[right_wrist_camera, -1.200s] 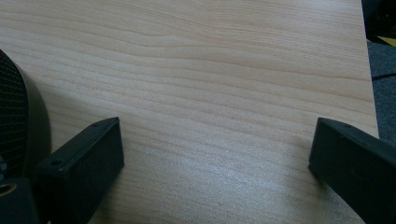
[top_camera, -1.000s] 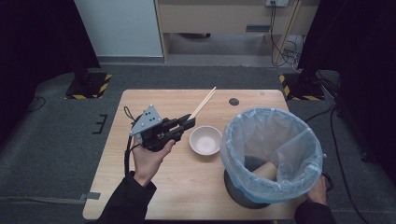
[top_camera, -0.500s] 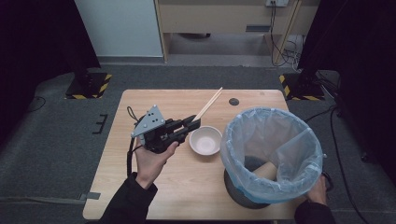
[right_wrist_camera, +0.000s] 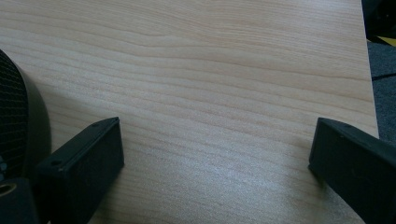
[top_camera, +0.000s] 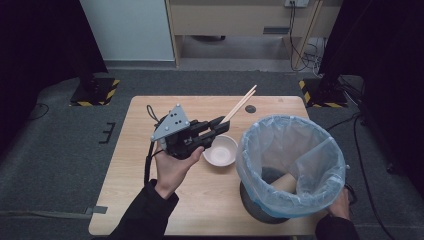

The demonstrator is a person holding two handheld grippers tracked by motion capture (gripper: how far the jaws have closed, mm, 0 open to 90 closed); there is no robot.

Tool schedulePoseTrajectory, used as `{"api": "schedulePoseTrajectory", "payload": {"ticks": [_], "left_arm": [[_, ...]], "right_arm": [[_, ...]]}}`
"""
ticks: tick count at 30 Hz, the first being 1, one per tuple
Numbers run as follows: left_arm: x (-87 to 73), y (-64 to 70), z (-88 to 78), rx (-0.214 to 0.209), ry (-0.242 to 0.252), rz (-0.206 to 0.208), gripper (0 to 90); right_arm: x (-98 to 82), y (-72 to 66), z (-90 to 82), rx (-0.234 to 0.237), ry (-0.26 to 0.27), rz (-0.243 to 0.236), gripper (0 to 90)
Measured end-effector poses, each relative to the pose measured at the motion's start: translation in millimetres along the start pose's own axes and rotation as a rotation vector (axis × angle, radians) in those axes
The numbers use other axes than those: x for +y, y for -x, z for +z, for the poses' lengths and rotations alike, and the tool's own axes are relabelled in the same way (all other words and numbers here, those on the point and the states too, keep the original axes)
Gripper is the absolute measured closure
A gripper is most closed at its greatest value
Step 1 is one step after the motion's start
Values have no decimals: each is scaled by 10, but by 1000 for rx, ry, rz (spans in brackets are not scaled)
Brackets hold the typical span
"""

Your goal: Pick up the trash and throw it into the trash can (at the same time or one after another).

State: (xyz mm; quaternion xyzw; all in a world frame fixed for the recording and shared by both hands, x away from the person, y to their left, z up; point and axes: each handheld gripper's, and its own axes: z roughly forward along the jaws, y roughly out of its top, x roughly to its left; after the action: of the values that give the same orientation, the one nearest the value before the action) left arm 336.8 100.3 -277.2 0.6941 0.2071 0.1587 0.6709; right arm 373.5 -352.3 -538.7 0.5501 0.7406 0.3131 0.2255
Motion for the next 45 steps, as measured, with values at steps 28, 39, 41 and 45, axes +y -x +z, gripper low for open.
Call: {"api": "schedulePoseTrajectory", "payload": {"ticks": [28, 39, 41, 45], "left_arm": [[106, 249, 521, -76, 6, 0, 795], [148, 353, 630, -102, 1, 14, 795], [156, 371, 649, -106, 0, 15, 795], [171, 399, 681, -114, 3, 17, 795]], "right_arm": [[0, 1, 1, 0, 1, -1, 32], [0, 1, 0, 0, 0, -1, 32], [0, 1, 0, 0, 1, -1, 32], [0, 1, 0, 0, 0, -1, 32]]}}
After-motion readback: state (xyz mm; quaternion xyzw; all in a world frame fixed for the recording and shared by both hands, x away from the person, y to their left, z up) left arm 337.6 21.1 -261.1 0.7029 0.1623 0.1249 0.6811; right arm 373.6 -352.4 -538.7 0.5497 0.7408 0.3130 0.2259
